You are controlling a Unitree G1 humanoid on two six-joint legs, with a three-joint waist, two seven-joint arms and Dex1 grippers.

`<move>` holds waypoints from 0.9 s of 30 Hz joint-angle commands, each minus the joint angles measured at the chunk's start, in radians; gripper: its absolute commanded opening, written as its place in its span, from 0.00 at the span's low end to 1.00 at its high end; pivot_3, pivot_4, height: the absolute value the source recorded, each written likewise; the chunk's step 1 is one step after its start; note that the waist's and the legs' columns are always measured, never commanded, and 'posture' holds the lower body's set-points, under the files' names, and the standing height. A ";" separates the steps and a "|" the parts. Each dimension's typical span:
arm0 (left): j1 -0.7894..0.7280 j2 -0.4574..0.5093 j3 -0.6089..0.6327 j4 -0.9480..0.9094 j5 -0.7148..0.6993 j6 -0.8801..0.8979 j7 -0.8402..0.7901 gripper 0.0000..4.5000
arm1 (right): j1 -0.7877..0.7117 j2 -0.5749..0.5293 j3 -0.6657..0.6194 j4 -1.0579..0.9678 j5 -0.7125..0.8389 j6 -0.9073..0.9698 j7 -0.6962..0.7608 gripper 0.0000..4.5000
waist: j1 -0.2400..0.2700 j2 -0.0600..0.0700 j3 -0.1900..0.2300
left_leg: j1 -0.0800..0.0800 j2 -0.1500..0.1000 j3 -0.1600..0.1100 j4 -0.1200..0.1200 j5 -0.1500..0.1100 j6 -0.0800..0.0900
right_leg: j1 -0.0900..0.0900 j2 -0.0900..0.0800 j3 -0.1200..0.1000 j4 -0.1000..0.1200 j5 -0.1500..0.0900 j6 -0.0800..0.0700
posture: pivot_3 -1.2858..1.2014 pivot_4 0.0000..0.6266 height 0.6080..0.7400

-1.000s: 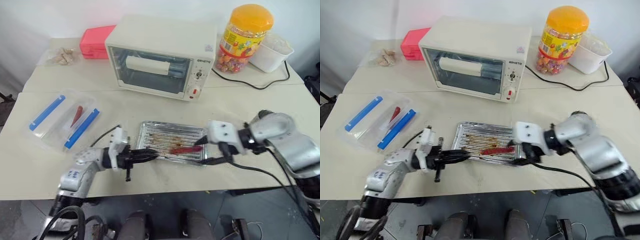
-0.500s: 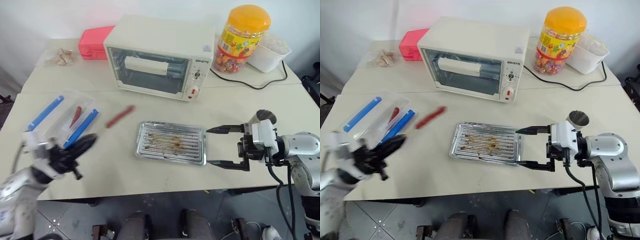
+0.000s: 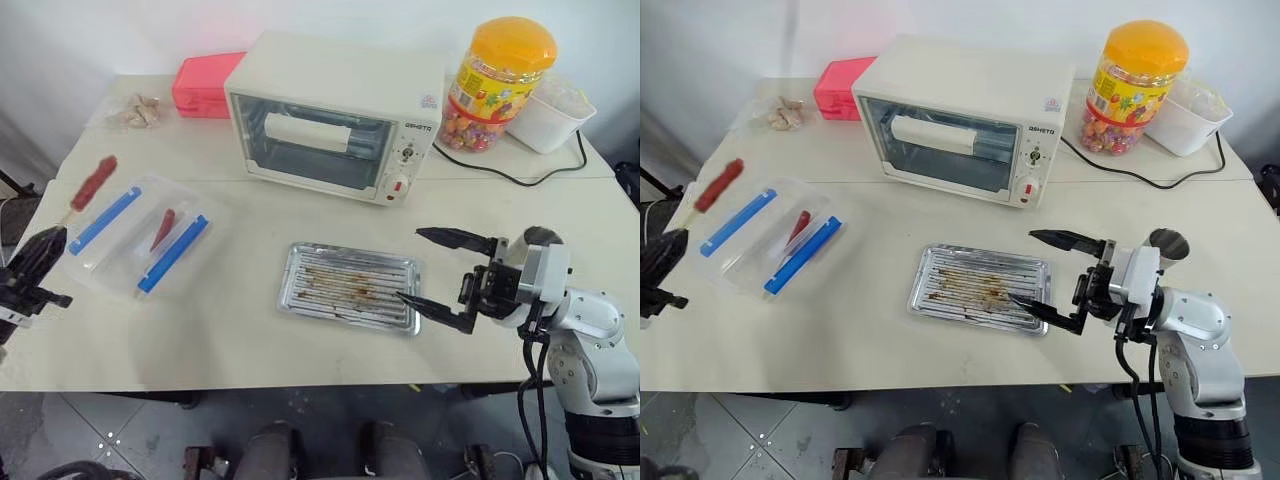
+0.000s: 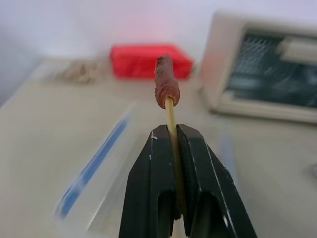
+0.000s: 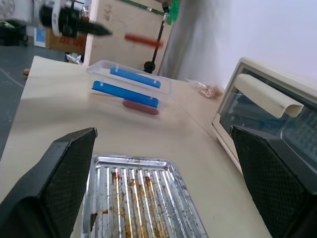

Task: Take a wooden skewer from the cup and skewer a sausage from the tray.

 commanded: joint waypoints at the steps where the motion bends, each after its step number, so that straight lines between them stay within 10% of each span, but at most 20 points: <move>1: -0.017 0.042 -0.023 0.049 0.029 -0.030 -0.064 0.00 | 0.021 -0.012 -0.002 -0.047 0.014 -0.011 -0.011 0.99 | -0.001 0.000 0.000 | 0.000 0.000 0.000 0.000 0.000 0.000 | -0.001 0.000 0.000 0.001 0.000 0.000 | 0.52 0.24 1.00; 11: -0.063 0.070 -0.065 0.099 0.066 -0.029 -0.109 0.00 | 0.088 -0.025 0.012 -0.082 0.006 -0.015 -0.029 0.99 | -0.004 0.000 0.000 | -0.001 0.001 0.004 0.000 0.000 0.000 | -0.005 0.000 0.001 0.005 0.000 0.000 | 0.52 0.24 1.00; 25: 0.008 0.133 -0.105 -0.186 0.020 -0.037 -0.299 0.99 | 0.134 -0.098 -0.034 -0.020 0.019 -0.031 0.044 1.00 | -0.007 -0.001 -0.001 | -0.001 0.001 0.005 0.000 0.000 0.000 | -0.007 -0.001 0.001 0.007 0.000 0.000 | 0.52 0.24 1.00; 27: 0.058 0.134 -0.160 -0.276 0.009 -0.028 -0.355 0.99 | 0.161 -0.126 -0.050 -0.001 0.024 -0.044 0.083 1.00 | 0.000 0.000 0.000 | -0.001 0.001 0.005 0.000 0.000 0.000 | -0.006 -0.002 0.002 0.006 0.000 0.000 | 0.52 0.24 1.00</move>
